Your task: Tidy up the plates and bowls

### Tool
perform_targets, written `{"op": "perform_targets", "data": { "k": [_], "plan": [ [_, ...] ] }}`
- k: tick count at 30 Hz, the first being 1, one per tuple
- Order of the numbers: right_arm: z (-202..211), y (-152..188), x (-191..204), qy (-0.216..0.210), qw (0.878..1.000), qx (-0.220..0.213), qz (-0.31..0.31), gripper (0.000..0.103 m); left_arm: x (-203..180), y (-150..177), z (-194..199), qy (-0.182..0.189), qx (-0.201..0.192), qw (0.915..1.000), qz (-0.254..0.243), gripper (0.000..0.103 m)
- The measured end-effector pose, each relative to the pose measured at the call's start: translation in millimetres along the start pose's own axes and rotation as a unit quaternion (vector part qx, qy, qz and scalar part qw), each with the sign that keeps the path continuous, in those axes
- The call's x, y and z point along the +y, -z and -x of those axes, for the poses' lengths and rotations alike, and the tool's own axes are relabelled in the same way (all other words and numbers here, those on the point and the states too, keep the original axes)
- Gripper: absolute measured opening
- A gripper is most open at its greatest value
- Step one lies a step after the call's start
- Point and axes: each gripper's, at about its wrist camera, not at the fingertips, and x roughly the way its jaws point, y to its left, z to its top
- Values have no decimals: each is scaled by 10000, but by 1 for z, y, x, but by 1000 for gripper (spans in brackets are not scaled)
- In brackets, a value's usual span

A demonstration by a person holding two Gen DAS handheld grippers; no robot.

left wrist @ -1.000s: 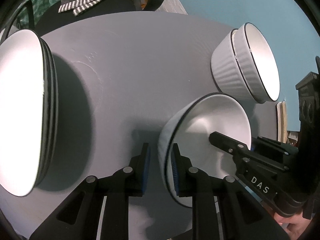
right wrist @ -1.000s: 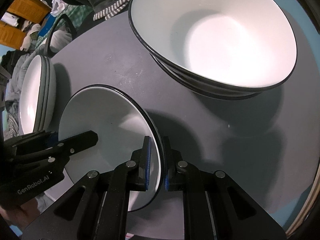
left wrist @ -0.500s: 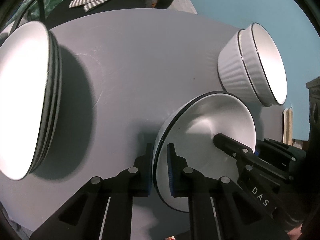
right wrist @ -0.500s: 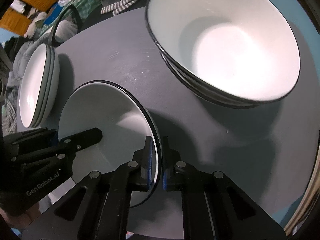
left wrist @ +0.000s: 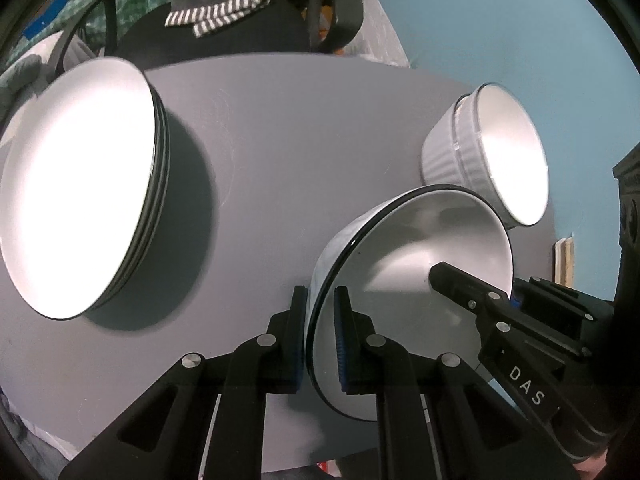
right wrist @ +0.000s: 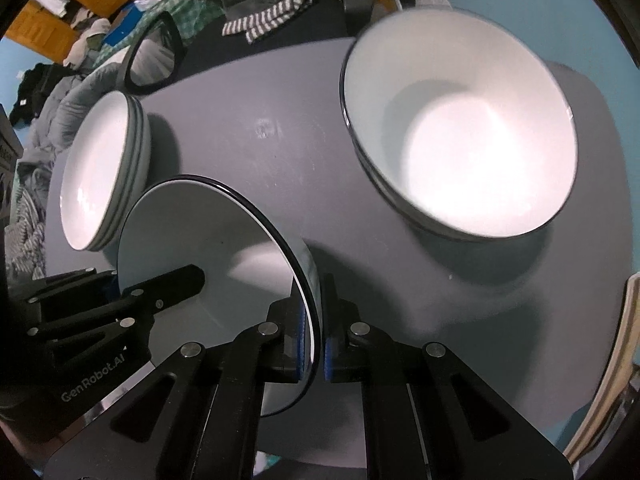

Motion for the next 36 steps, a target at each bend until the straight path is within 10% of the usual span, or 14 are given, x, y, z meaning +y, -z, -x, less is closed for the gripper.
{"op": "perform_targets", "data": {
  "k": [12, 36],
  "plan": [
    [49, -9, -4, 52, 9991, -416, -81, 7, -14, -22, 51, 148, -413, 9989, -162, 12],
    [75, -53, -90, 150, 9974, -448, -550, 7, -98, -85, 15, 28, -358, 9977, -576, 12]
  ]
}}
